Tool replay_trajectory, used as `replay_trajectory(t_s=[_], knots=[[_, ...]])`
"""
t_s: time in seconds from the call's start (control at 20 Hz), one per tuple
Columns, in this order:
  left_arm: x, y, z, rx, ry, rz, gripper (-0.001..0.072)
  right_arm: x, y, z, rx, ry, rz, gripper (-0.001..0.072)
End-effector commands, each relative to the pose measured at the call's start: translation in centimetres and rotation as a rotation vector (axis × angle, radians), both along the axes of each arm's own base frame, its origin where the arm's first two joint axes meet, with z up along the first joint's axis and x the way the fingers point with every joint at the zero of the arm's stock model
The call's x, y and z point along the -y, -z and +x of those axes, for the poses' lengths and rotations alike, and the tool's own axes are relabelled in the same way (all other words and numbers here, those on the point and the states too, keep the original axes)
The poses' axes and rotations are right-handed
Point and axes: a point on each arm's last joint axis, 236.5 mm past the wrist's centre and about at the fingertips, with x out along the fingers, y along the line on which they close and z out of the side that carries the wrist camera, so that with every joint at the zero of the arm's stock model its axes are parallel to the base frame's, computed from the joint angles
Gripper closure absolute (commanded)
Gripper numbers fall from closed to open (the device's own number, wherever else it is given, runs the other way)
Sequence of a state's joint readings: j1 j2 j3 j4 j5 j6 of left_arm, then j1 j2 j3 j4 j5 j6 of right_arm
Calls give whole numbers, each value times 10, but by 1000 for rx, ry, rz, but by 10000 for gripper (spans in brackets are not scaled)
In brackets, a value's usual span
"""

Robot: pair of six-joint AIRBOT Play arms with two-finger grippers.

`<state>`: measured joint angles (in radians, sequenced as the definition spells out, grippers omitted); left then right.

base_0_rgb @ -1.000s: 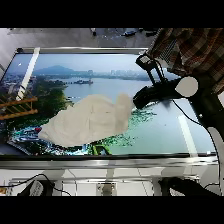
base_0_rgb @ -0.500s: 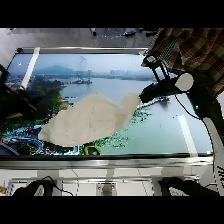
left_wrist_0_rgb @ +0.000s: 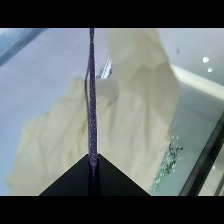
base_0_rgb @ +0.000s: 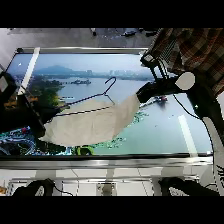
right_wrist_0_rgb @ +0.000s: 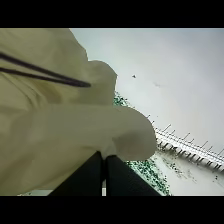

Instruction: Fold the clothes and pants, and hang the long-sleeved shirts on hangers.

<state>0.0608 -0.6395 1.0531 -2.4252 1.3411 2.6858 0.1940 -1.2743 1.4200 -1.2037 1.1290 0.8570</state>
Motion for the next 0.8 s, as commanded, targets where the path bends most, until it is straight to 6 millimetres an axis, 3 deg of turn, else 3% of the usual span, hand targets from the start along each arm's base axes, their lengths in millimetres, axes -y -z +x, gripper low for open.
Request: replay_trajectory(t_s=[0.0,0.1,0.25,0.35,0.45,0.65,0.75], knots=[[5,-34,-22,111,16,-4,674,11,0,9,56,-13,-69,690],[3,-48,-35,176,9,14,674,15,-1,14,79,-6,-84,690],[-7,-45,-45,196,-22,73,674,16,-1,15,98,-31,-109,690],[-2,-45,-49,187,-2,57,674,14,-2,15,102,-45,-103,690],[10,-39,-51,125,61,11,674,2,-6,10,106,-90,-67,690],[19,-12,-26,-4,113,-46,674,-43,-18,-22,87,-302,70,690],[26,-2,-20,-48,180,-76,674,-55,-28,-30,99,-347,122,689]])
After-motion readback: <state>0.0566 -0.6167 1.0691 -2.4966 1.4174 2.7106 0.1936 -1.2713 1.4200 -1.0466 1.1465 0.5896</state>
